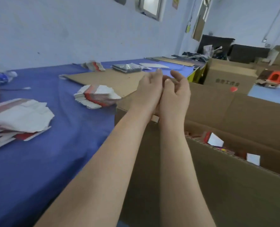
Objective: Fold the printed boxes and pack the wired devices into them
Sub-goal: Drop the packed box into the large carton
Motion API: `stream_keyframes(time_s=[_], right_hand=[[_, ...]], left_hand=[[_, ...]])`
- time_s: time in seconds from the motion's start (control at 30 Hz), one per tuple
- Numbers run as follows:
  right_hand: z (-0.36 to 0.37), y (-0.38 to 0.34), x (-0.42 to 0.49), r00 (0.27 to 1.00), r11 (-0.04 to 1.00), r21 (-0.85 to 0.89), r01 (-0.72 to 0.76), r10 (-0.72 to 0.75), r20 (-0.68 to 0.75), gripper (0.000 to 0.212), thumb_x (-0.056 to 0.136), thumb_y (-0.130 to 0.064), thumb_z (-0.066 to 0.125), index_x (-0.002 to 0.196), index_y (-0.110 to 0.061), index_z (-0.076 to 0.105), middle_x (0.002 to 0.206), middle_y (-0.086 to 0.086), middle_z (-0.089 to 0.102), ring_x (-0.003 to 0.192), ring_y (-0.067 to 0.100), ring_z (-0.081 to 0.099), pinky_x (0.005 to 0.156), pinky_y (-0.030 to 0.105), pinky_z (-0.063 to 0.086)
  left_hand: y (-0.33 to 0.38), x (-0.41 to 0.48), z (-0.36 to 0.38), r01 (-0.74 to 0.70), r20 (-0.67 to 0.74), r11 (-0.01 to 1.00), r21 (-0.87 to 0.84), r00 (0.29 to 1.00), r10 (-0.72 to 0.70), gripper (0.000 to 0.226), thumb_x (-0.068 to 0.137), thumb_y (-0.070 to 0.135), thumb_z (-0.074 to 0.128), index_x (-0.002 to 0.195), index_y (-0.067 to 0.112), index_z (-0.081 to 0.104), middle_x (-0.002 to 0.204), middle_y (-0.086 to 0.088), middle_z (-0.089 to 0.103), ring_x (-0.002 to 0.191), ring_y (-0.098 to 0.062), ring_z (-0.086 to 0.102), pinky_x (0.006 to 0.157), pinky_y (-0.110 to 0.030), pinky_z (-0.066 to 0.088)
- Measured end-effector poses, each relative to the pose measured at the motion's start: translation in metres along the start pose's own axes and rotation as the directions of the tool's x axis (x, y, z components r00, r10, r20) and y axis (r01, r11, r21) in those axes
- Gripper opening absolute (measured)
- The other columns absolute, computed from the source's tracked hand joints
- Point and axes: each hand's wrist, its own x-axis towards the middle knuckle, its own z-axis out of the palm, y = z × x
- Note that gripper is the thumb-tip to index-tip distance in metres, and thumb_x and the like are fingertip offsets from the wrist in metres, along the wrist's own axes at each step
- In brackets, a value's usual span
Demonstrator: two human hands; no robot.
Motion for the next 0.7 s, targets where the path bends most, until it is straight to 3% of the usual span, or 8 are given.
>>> stream_keyframes(time_s=[0.07,0.13,0.2,0.27,0.33,0.4,0.57,0.7], right_hand=[[0.046,0.007,-0.021,0.987,0.998,0.054,-0.016,0.007,0.161,0.020,0.096,-0.010,0.046,0.101,-0.026,0.057,0.099,-0.002,0.068,0.089,0.008,0.065,0.081,0.025,0.051],[0.095,0.019,-0.047,0.929,0.988,0.105,-0.112,0.066,0.365,0.023,0.096,-0.006,0.044,0.091,-0.025,0.057,0.087,-0.001,0.068,0.075,0.004,0.065,0.073,0.025,0.052],[0.144,0.038,-0.076,0.834,0.986,0.035,-0.163,0.118,0.539,0.025,0.095,-0.004,0.045,0.084,-0.023,0.057,0.079,-0.002,0.064,0.072,0.007,0.062,0.073,0.027,0.051],[0.187,0.060,-0.104,0.720,0.985,-0.150,-0.084,0.164,0.675,0.019,0.092,-0.009,0.049,0.087,-0.020,0.062,0.084,-0.002,0.064,0.081,0.011,0.060,0.077,0.027,0.046],[0.221,0.081,-0.127,0.624,0.952,-0.305,-0.014,0.247,0.742,0.026,0.092,-0.015,0.050,0.114,-0.013,0.065,0.116,0.003,0.066,0.108,0.017,0.058,0.088,0.025,0.041],[0.247,0.096,-0.138,0.609,0.921,-0.385,0.060,0.272,0.746,0.037,0.093,-0.018,0.050,0.129,-0.010,0.056,0.134,0.007,0.056,0.125,0.022,0.049,0.099,0.027,0.036],[0.303,0.116,-0.133,0.670,0.834,-0.501,0.229,0.239,0.703,0.046,0.095,-0.031,0.049,0.137,-0.012,0.047,0.142,0.010,0.047,0.134,0.026,0.038,0.111,0.041,0.028],[0.331,0.122,-0.135,0.632,0.726,-0.606,0.324,0.310,0.710,0.054,0.093,-0.042,0.051,0.138,-0.013,0.041,0.139,0.010,0.048,0.132,0.029,0.038,0.108,0.045,0.024]], left_hand=[[0.003,0.005,-0.054,-0.055,-0.227,0.998,-0.008,0.973,0.052,0.015,0.099,0.029,0.045,0.098,0.021,0.058,0.094,0.000,0.067,0.088,-0.013,0.066,0.073,-0.027,0.054],[-0.003,0.006,-0.117,-0.040,-0.440,0.996,0.081,0.895,0.072,0.013,0.098,0.022,0.045,0.100,0.018,0.057,0.087,0.002,0.063,0.080,-0.011,0.065,0.059,-0.019,0.051],[-0.017,0.004,-0.184,0.074,-0.603,0.982,0.173,0.796,0.046,0.026,0.096,0.017,0.044,0.111,0.002,0.059,0.107,-0.015,0.064,0.101,-0.029,0.061,0.075,-0.030,0.050],[-0.036,-0.001,-0.247,0.208,-0.714,0.963,0.170,0.700,-0.025,0.036,0.095,0.014,0.042,0.122,-0.006,0.055,0.125,-0.026,0.056,0.115,-0.039,0.053,0.092,-0.042,0.044],[-0.050,-0.010,-0.294,0.302,-0.766,0.940,0.160,0.639,-0.075,0.036,0.094,0.012,0.041,0.122,-0.002,0.059,0.125,-0.021,0.060,0.116,-0.037,0.056,0.098,-0.045,0.046],[-0.063,-0.015,-0.324,0.325,-0.782,0.934,0.151,0.617,-0.089,0.035,0.091,0.008,0.040,0.117,0.002,0.063,0.120,-0.018,0.064,0.112,-0.036,0.059,0.097,-0.049,0.048],[-0.088,-0.008,-0.353,0.376,-0.770,0.900,0.219,0.633,-0.077,0.032,0.092,0.008,0.039,0.114,-0.003,0.059,0.121,-0.024,0.058,0.112,-0.040,0.056,0.095,-0.052,0.048],[-0.101,0.001,-0.360,0.474,-0.747,0.821,0.317,0.659,-0.092,0.031,0.093,0.011,0.039,0.114,-0.001,0.058,0.118,-0.020,0.060,0.111,-0.037,0.054,0.090,-0.038,0.044]])
